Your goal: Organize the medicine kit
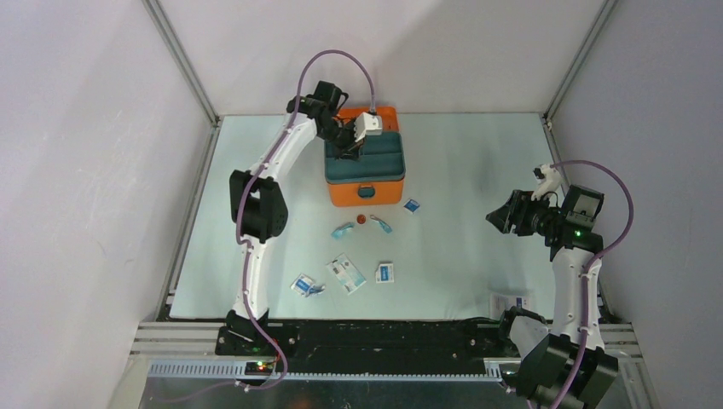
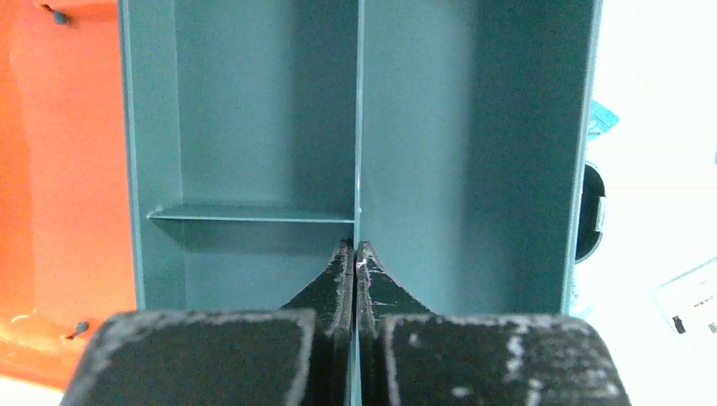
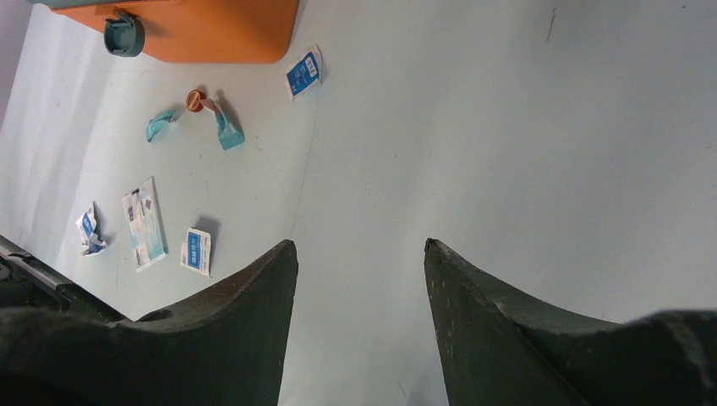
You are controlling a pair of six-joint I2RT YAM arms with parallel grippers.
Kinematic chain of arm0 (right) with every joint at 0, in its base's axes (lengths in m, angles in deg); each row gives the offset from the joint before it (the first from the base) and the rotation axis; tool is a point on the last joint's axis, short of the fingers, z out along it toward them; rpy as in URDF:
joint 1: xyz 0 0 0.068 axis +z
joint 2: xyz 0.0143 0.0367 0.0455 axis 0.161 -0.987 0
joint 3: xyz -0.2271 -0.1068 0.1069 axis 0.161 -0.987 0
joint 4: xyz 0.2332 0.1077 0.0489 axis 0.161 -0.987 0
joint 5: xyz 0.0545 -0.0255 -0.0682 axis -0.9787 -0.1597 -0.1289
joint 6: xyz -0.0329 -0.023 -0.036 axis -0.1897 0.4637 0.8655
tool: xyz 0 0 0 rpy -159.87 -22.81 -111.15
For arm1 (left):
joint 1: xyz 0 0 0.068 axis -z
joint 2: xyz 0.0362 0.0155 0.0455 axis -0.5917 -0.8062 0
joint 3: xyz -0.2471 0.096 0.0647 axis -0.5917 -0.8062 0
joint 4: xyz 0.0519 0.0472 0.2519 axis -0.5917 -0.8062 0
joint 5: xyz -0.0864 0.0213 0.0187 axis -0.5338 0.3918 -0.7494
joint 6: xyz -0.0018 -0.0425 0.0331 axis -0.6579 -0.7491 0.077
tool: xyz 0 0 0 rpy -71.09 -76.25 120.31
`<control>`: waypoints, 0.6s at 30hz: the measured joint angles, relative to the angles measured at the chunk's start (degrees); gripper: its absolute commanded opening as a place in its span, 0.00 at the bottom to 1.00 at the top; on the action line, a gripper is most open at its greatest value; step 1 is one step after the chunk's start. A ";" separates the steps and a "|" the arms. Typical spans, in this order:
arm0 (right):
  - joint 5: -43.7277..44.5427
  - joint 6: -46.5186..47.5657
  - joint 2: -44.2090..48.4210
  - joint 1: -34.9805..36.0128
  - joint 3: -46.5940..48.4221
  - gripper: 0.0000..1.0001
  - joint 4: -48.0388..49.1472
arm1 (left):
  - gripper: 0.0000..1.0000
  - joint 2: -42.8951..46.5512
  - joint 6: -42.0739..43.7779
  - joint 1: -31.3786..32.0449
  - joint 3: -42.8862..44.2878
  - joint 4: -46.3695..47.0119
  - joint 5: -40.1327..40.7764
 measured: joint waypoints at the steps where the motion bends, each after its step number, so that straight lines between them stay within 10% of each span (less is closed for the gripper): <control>1: 0.00 0.00 0.00 0.02 0.00 0.62 -0.02 | 0.00 0.00 -0.28 0.00 0.50 -0.42 0.07; 18: 0.00 0.02 0.00 0.00 -0.33 0.62 -0.02 | 0.00 -0.02 0.68 0.00 -0.55 -0.70 1.03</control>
